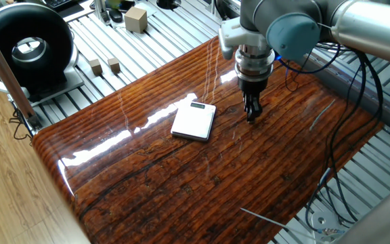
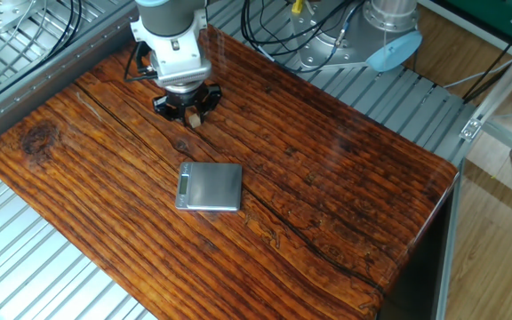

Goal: Place the block on the scale

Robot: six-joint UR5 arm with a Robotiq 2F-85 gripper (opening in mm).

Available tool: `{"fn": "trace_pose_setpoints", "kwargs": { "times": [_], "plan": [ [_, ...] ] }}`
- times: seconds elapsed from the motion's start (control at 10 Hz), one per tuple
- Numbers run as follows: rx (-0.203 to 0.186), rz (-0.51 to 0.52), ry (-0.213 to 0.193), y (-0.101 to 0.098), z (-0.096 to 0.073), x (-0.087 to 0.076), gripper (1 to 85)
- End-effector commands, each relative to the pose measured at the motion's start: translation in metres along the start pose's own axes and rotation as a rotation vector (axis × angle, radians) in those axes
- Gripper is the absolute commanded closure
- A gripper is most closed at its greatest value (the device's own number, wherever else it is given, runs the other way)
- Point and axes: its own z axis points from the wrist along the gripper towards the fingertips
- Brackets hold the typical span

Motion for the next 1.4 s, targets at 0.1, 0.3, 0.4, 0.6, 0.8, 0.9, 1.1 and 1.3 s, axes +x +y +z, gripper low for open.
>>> {"fn": "trace_pose_setpoints", "kwargs": {
  "times": [0.1, 0.3, 0.4, 0.6, 0.8, 0.9, 1.1, 1.3],
  "plan": [
    [0.002, 0.002, -0.017, -0.001, 0.004, -0.002, 49.7],
    [0.004, 0.005, -0.02, -0.001, 0.004, -0.002, 53.7],
    [0.006, 0.006, -0.024, -0.003, 0.003, -0.002, 55.7],
    [0.01, 0.006, -0.03, -0.004, 0.002, -0.002, 57.0],
    [0.008, 0.015, -0.032, -0.004, 0.002, -0.003, 61.3],
    [-0.001, 0.022, -0.037, -0.002, 0.002, -0.004, 64.0],
    [-0.01, 0.045, -0.039, 0.0, -0.001, -0.004, 66.3],
    [0.0, 0.081, -0.05, -0.005, -0.012, -0.009, 67.0]
  ]
}}
